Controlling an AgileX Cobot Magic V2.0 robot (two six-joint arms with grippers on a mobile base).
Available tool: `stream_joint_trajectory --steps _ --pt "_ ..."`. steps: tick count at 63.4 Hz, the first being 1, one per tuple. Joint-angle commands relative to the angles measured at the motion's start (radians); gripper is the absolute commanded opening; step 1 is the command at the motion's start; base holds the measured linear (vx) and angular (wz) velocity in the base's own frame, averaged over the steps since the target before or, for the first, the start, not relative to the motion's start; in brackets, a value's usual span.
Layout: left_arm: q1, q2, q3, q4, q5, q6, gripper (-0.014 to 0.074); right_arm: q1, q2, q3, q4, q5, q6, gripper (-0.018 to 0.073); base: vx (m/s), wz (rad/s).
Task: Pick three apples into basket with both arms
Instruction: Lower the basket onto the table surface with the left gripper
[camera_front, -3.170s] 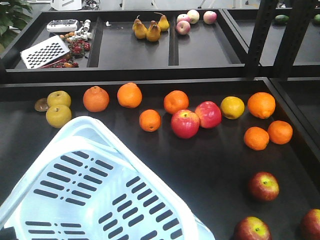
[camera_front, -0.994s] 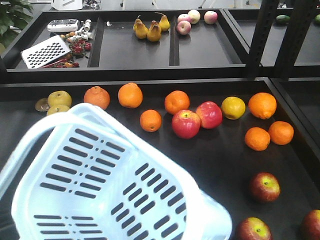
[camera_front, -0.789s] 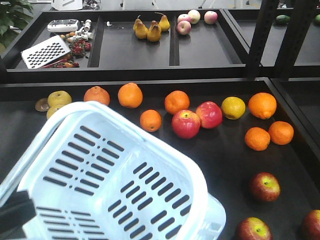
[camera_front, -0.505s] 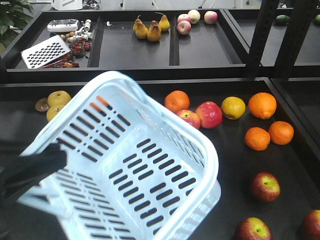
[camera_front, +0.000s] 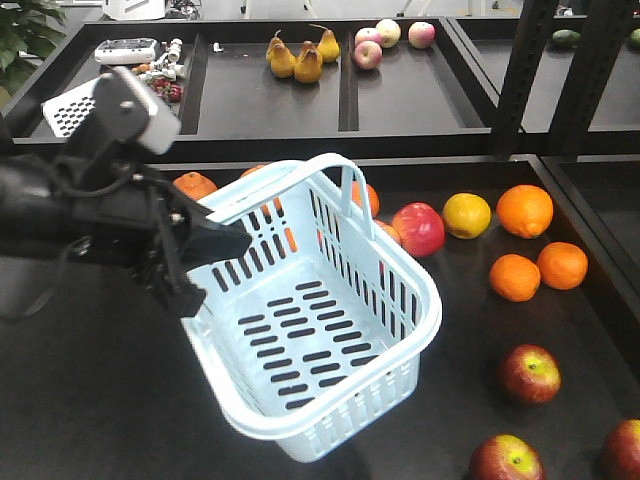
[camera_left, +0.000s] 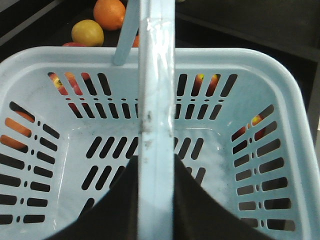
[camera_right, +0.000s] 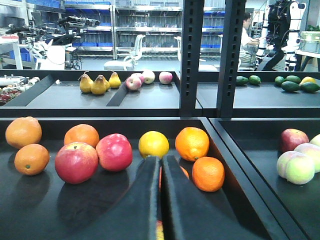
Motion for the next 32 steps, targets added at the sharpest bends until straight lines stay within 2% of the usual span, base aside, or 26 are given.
stream_joint_trajectory --steps 1,16,32 --pt "-0.003 0.050 -0.089 -0.053 -0.001 0.060 -0.0007 -0.007 -0.013 0.014 -0.013 -0.078 -0.009 -0.0004 0.00 0.00" --pt "-0.003 0.211 -0.184 -0.053 0.071 0.063 -0.0007 -0.007 -0.013 0.014 -0.013 -0.078 -0.009 -0.0004 0.00 0.00" --pt "-0.003 0.314 -0.242 -0.053 0.087 0.140 -0.0001 -0.007 -0.013 0.014 -0.013 -0.078 -0.009 -0.0004 0.00 0.00"
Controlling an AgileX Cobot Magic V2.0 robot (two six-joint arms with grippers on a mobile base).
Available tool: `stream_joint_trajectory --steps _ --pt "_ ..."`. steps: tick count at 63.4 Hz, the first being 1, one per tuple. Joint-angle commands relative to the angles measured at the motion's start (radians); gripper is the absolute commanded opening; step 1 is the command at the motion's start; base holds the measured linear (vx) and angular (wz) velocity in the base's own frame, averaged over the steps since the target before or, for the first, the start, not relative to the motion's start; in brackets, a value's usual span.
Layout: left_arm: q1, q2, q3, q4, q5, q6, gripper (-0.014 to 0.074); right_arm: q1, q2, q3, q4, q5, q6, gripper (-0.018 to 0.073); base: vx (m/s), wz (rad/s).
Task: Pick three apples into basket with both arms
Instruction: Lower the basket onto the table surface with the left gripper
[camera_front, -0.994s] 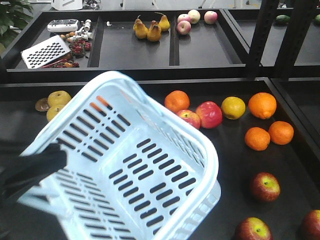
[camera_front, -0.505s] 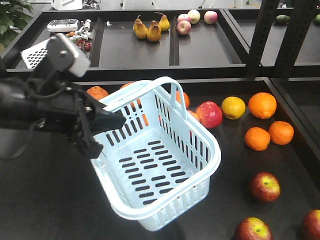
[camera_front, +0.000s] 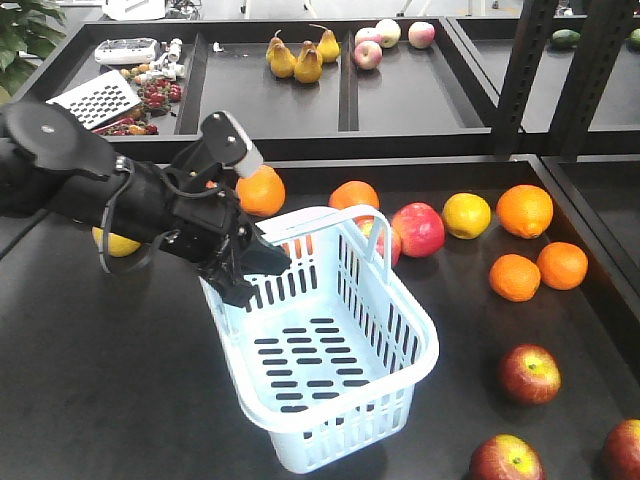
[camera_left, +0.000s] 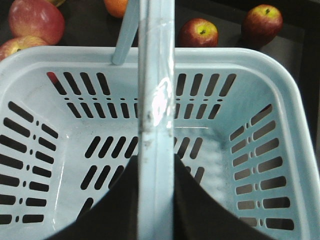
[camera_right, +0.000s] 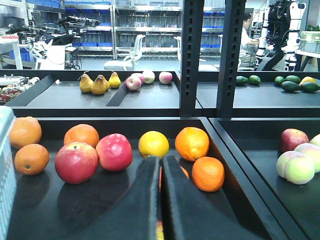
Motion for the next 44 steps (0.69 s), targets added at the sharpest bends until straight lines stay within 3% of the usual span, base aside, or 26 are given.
stream_joint_trajectory --steps 1,29,44 --pt "-0.003 -0.019 -0.049 -0.067 -0.010 0.026 0.0000 -0.007 -0.013 0.014 -0.013 -0.078 -0.009 -0.0004 0.00 0.00" --pt "-0.003 0.057 -0.049 -0.067 -0.028 0.051 0.0008 -0.007 -0.013 0.014 -0.013 -0.078 -0.009 -0.0004 0.00 0.00" --pt "-0.003 0.058 -0.049 -0.070 -0.039 0.072 0.0058 -0.007 -0.013 0.014 -0.013 -0.078 -0.009 -0.0004 0.00 0.00"
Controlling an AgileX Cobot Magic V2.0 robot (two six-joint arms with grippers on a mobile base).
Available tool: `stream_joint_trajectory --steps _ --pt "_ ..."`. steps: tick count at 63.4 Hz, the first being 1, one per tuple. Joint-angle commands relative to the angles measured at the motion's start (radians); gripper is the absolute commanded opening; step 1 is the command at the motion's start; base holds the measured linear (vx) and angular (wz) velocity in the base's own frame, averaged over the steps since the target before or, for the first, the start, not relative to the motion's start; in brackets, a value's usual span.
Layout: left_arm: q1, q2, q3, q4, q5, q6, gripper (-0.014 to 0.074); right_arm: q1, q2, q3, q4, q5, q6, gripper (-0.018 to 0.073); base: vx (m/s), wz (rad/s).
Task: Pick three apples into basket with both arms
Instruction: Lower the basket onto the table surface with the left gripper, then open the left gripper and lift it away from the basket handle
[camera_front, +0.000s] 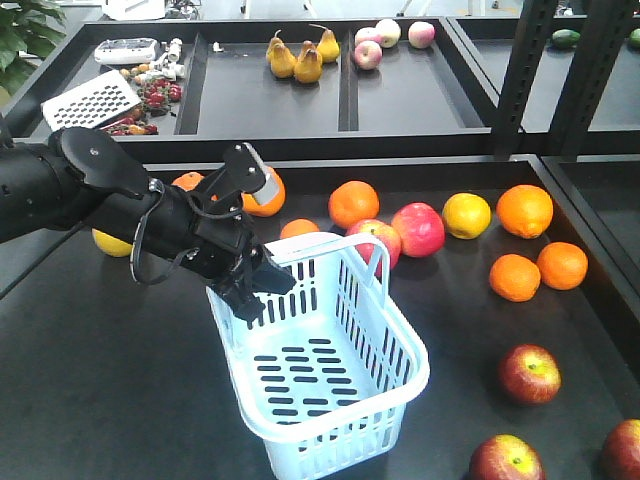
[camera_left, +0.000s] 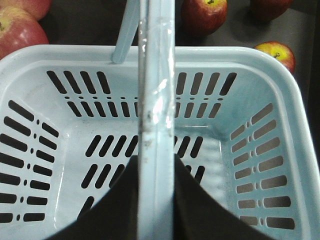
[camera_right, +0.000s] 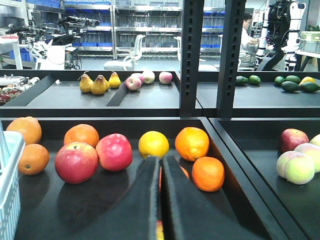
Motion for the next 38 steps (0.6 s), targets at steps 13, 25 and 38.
stream_joint_trajectory --steps 13,25,38 --pt "-0.003 -0.048 -0.037 -0.070 -0.026 0.022 0.0179 -0.007 -0.013 0.014 -0.013 -0.078 -0.009 -0.0004 0.00 0.00" --pt "-0.003 -0.048 -0.037 -0.083 -0.027 0.022 0.0322 -0.007 -0.013 0.014 -0.013 -0.078 -0.009 -0.0004 0.00 0.00" --pt "-0.003 -0.081 -0.037 -0.157 0.005 0.020 0.0392 -0.007 -0.013 0.014 -0.013 -0.078 -0.009 -0.0004 0.00 0.00"
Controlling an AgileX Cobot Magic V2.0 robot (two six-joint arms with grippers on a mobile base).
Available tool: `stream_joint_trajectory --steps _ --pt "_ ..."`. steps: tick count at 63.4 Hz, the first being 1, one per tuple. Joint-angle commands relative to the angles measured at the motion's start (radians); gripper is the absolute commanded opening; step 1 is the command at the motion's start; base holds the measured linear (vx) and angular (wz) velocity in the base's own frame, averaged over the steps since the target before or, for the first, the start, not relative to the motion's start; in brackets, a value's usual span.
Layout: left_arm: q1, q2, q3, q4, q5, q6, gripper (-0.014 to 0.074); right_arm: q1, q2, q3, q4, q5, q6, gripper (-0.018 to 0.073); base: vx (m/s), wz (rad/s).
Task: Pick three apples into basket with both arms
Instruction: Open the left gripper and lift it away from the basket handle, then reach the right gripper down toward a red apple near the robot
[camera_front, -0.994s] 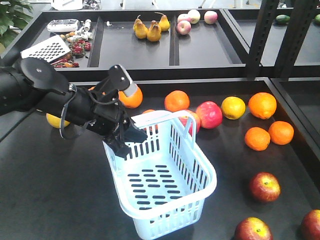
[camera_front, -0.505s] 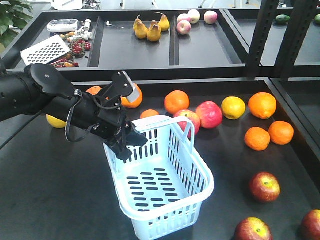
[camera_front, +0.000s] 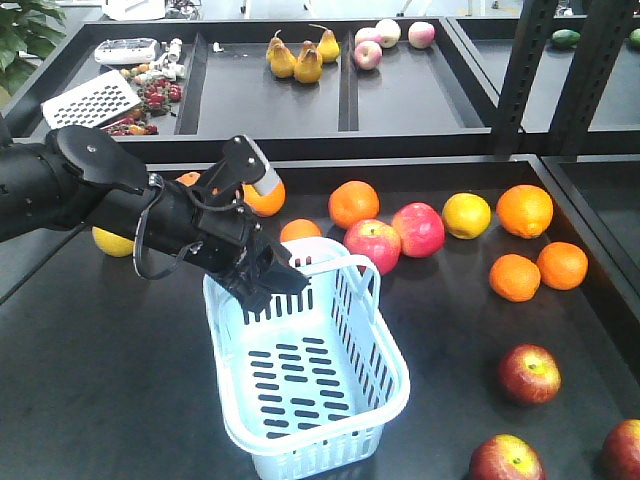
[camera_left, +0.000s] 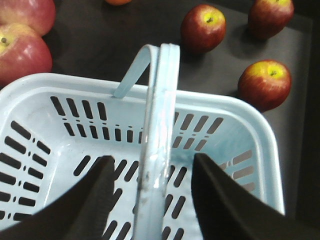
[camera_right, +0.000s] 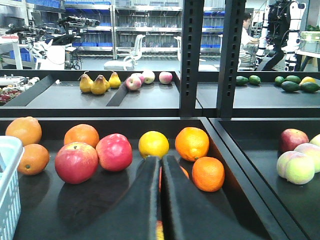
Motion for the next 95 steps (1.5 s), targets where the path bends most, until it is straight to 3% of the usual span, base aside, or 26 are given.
stream_joint_trajectory --steps 1,11,19,25,33,39,47,54,64,79,88,95 --pt "-0.003 -0.080 -0.036 -0.084 0.014 0.000 0.0392 -0.007 -0.013 0.014 -0.013 -0.078 -0.009 -0.0004 0.00 0.00" --pt "-0.002 -0.181 -0.036 -0.072 0.053 -0.043 0.0391 -0.007 -0.013 0.014 -0.013 -0.078 -0.009 -0.0004 0.00 0.00" --pt "-0.002 -0.268 -0.036 0.011 0.110 -0.143 0.0365 -0.007 -0.013 0.014 -0.013 -0.078 -0.009 -0.0004 0.00 0.00" --pt "-0.002 -0.326 -0.036 0.096 0.201 -0.246 0.0298 -0.007 -0.013 0.014 -0.013 -0.078 -0.009 -0.0004 0.00 0.00" --pt "-0.002 -0.391 -0.036 0.205 0.351 -0.351 0.0127 -0.007 -0.013 0.014 -0.013 -0.078 -0.009 -0.0004 0.00 0.00" --pt "-0.002 -0.447 -0.022 0.232 0.385 -0.402 -0.0001 -0.007 -0.013 0.014 -0.013 -0.078 -0.009 -0.0004 0.00 0.00" --pt "-0.002 -0.545 0.054 0.221 0.373 -0.400 -0.0008 -0.007 -0.013 0.014 -0.013 -0.078 -0.009 -0.0004 0.00 0.00" --pt "-0.002 -0.654 0.179 0.214 0.329 -0.399 -0.0008 -0.007 -0.013 0.014 -0.013 -0.078 -0.009 -0.0004 0.00 0.00" --pt "-0.002 -0.828 0.403 0.214 0.178 -0.400 -0.0008 -0.007 -0.013 0.014 -0.013 -0.078 -0.009 -0.0004 0.00 0.00" --pt "-0.002 -1.100 0.755 0.212 -0.138 -0.507 -0.0008 -0.007 -0.013 0.014 -0.013 -0.078 -0.009 -0.0004 0.00 0.00" --pt "-0.002 -1.225 0.920 0.210 -0.226 -0.581 -0.0008 -0.007 -0.013 0.014 -0.013 -0.078 -0.009 -0.0004 0.00 0.00" --pt "-0.002 -1.294 0.971 0.200 -0.307 -0.580 -0.0008 -0.007 -0.013 0.014 -0.013 -0.078 -0.009 -0.0004 0.00 0.00"
